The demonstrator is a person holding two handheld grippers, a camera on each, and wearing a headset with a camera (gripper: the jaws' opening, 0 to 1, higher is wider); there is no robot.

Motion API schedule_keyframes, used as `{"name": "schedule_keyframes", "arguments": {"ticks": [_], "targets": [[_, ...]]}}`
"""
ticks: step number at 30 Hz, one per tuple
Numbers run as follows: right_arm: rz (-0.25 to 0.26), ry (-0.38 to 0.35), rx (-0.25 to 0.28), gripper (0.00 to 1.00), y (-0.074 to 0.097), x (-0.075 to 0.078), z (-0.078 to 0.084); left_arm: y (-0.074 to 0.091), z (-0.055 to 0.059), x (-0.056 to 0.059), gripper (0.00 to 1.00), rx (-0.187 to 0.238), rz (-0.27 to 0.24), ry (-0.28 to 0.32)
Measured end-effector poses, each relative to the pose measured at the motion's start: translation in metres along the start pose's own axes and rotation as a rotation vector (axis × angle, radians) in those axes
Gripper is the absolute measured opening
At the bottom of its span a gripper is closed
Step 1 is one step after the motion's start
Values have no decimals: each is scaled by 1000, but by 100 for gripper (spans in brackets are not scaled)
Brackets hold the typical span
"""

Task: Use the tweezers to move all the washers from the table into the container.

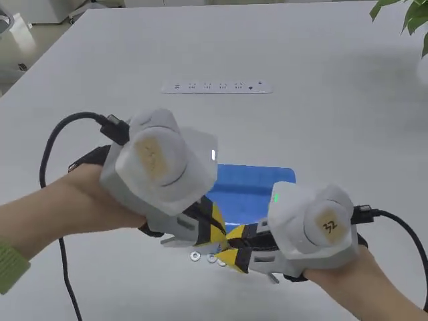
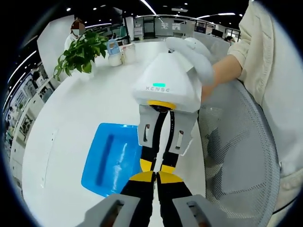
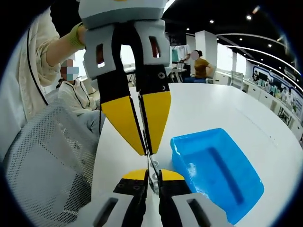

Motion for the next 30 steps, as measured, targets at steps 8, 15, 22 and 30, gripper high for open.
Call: {"name": "schedule_keyframes", "arguments": {"ticks": [8,15,22,30], "targets": [[28,-126,-15,2,1,9,3,13,2,3,17,177,-74,122],[49,-296,9,2,7,19,11,27,21,23,23,371,-203,310],[11,-427,96,2,19,17,6,28,30,48,32,631,-294,497],[44,-513,235,2,58,31,-16,36,31,54,39,881,-384,627]]}}
Point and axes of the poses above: the centre of the closed fingertips' face, and the gripper's own axes: y roughly backward along the fingers, x roughly to its right, z roughly out of its underside, the point moved 6 cm from there along y, roughly backward along the fingers, and after that the axes turned 12 degrees about z, right-handed, at the moved point
